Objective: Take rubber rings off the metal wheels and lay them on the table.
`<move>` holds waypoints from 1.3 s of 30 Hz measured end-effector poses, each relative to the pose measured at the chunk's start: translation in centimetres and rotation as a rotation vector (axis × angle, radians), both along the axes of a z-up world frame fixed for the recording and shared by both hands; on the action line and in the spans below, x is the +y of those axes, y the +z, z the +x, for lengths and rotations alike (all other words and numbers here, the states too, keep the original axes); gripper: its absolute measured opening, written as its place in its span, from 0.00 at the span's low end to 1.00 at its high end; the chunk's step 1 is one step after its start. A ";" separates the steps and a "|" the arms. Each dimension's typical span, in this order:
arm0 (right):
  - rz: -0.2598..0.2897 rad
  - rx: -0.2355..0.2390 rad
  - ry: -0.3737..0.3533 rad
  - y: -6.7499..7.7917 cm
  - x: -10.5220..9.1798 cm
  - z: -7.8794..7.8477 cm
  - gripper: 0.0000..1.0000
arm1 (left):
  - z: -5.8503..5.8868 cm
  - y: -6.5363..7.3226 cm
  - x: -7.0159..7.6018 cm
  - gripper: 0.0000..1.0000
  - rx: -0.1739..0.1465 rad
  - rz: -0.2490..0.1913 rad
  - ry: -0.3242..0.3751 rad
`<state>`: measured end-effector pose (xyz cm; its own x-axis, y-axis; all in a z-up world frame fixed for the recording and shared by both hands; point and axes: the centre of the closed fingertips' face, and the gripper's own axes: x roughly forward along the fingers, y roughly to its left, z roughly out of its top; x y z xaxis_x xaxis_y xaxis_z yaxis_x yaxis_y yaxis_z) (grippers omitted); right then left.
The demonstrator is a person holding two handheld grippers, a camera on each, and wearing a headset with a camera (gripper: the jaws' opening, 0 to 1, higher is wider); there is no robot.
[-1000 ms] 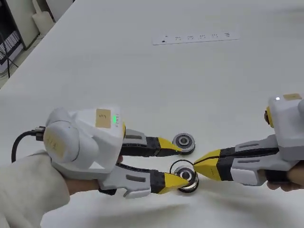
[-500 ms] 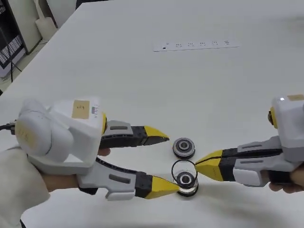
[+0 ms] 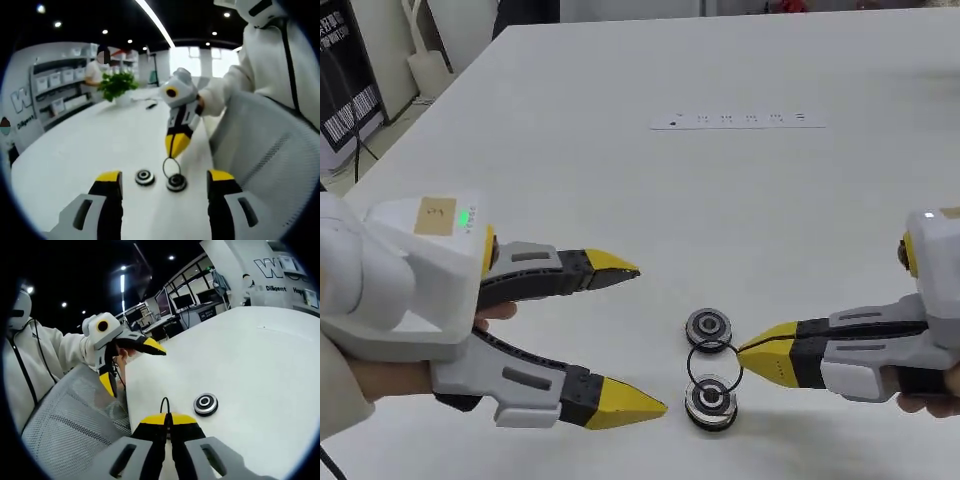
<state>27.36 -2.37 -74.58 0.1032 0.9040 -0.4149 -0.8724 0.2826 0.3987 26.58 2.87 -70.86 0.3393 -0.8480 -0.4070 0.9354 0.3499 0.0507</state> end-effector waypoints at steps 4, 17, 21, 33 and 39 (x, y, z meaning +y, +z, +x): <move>0.001 -0.007 0.004 0.4 0.2 -0.1 0.00 | -0.3 0.4 1.0 0.76 -0.006 -0.006 0.018; -0.008 -0.031 0.028 1.6 0.9 -0.8 0.00 | -1.6 0.6 3.9 0.86 0.015 -0.042 0.109; -0.014 -0.038 0.046 1.9 1.3 -1.1 0.00 | -1.6 1.0 5.1 0.88 0.003 -0.046 0.133; -0.030 -0.061 0.095 2.7 2.8 -1.2 0.00 | -2.4 0.5 8.2 0.94 0.014 -0.055 0.212; -0.033 -0.060 0.118 2.8 3.7 -1.2 0.00 | -3.0 0.3 8.6 0.95 0.022 -0.071 0.253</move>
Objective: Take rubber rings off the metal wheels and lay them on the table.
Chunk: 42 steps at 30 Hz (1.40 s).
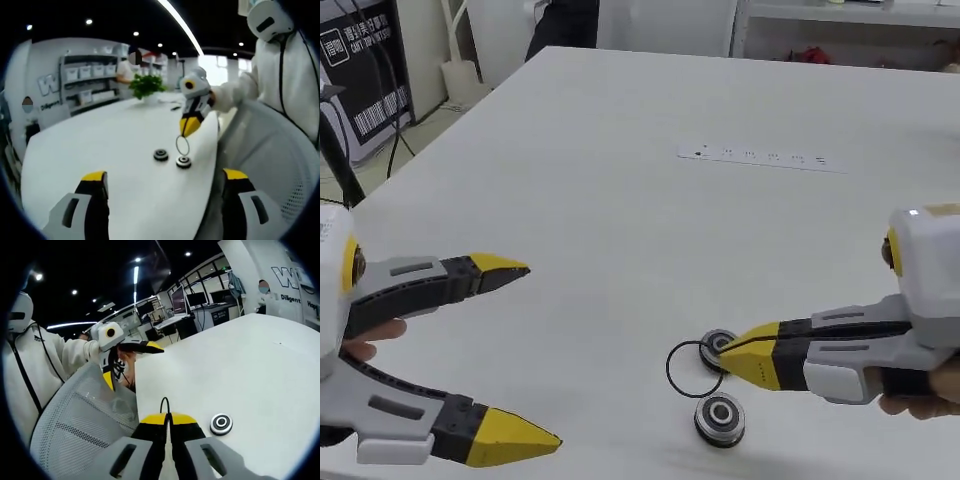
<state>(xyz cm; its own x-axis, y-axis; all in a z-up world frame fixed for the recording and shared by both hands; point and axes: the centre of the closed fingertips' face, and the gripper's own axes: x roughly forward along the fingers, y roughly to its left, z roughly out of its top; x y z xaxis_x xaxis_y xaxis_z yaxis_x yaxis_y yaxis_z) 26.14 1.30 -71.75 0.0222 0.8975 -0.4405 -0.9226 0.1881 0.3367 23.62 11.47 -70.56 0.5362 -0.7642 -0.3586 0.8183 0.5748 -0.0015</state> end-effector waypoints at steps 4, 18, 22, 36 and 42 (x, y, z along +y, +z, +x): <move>-0.004 0.003 0.019 -0.1 0.6 -0.2 0.00 | -0.5 -0.4 0.4 0.96 0.008 -0.004 0.017; -0.036 0.025 0.077 -1.5 2.5 -0.8 0.00 | -0.8 -1.6 1.6 0.97 0.029 -0.009 0.055; -0.053 0.036 0.091 -2.3 2.9 -0.8 0.00 | -0.8 -1.8 1.6 0.97 0.033 -0.007 0.055; -0.098 0.050 0.125 -4.4 3.9 -1.3 0.00 | -0.8 -1.9 1.7 0.97 0.039 -0.010 0.053; -0.130 0.053 0.125 -5.9 4.2 -1.2 0.00 | -0.8 -1.9 1.7 0.97 0.037 -0.012 0.053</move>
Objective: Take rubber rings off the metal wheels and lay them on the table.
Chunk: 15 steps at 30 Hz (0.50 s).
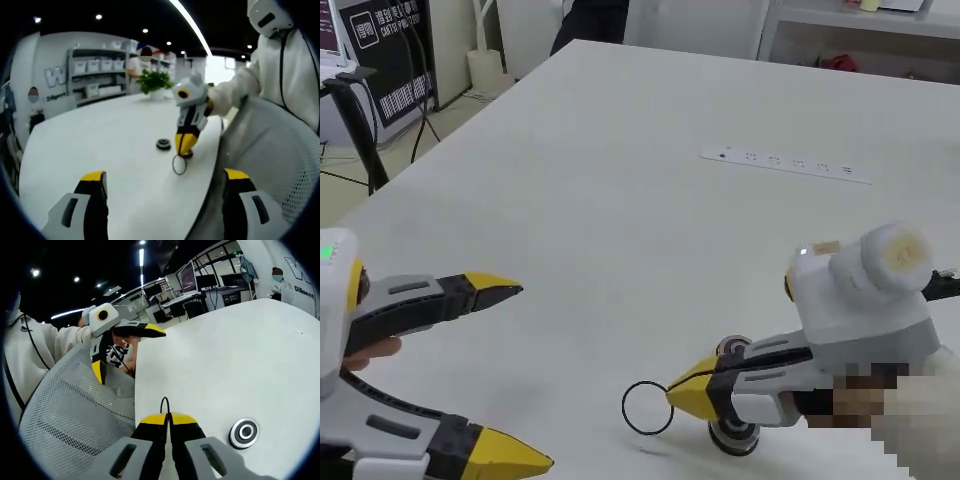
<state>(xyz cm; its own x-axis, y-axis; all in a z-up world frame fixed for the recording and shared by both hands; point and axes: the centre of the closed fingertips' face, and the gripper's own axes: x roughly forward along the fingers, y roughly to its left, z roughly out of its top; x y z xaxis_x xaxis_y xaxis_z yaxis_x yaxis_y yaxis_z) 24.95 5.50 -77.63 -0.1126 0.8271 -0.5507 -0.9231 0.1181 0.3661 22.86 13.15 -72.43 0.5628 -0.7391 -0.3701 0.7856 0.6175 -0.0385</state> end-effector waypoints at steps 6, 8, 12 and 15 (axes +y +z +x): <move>-0.026 0.002 -0.002 -1.0 0.1 0.0 0.00 | -0.1 0.0 -0.2 0.97 0.002 -0.001 -0.005; -0.032 0.005 -0.005 -1.2 0.0 0.0 0.00 | -0.1 0.0 -0.2 0.97 0.004 -0.002 -0.006; -0.042 0.006 -0.014 -1.7 0.1 0.3 0.00 | -0.1 0.0 -0.3 0.97 0.008 -0.003 -0.008; -0.037 0.007 -0.024 -1.7 0.3 0.5 0.00 | -0.1 0.0 -0.3 0.96 0.011 0.000 -0.013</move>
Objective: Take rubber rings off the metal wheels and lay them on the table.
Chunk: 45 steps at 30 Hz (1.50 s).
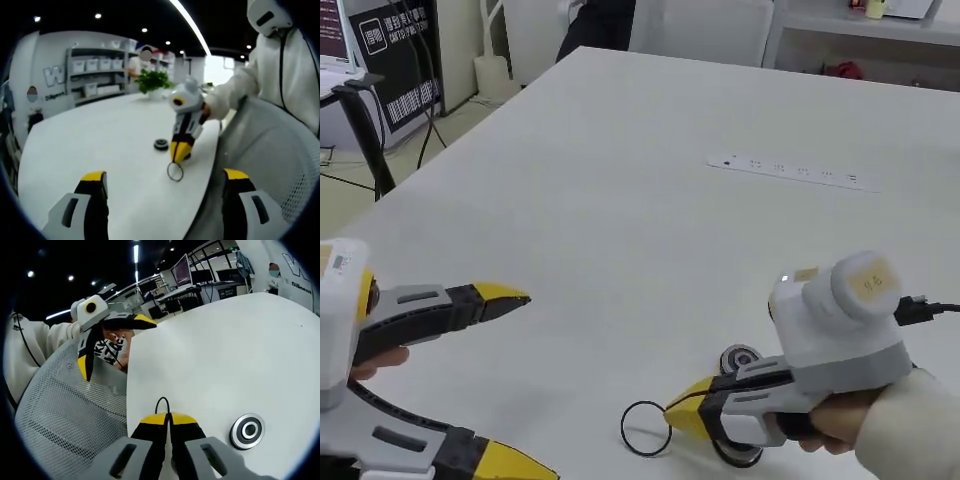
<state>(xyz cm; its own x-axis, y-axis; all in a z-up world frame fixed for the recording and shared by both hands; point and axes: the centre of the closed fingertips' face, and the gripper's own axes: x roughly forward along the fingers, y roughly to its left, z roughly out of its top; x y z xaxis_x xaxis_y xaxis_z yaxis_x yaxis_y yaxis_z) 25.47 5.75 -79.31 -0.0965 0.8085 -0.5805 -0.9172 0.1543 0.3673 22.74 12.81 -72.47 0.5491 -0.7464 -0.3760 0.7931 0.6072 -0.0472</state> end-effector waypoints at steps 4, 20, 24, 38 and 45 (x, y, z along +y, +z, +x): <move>-0.001 -0.002 -0.001 -0.2 0.1 0.1 0.00 | 0.1 0.1 0.0 0.96 0.001 0.000 -0.003; 0.005 -0.042 -0.019 0.4 -0.6 1.0 0.06 | -0.2 0.2 -0.1 0.95 0.012 0.002 -0.001; 0.013 -0.068 -0.014 1.4 -1.2 1.2 0.08 | -0.3 0.4 -0.2 0.95 0.012 -0.002 -0.002; 0.089 -0.141 -0.046 6.3 -3.6 2.7 0.16 | 0.0 1.1 -0.6 0.94 0.002 0.005 -0.022; 0.105 -0.164 -0.066 7.5 -4.6 3.1 0.18 | 0.0 1.2 -0.8 0.94 0.002 0.007 -0.031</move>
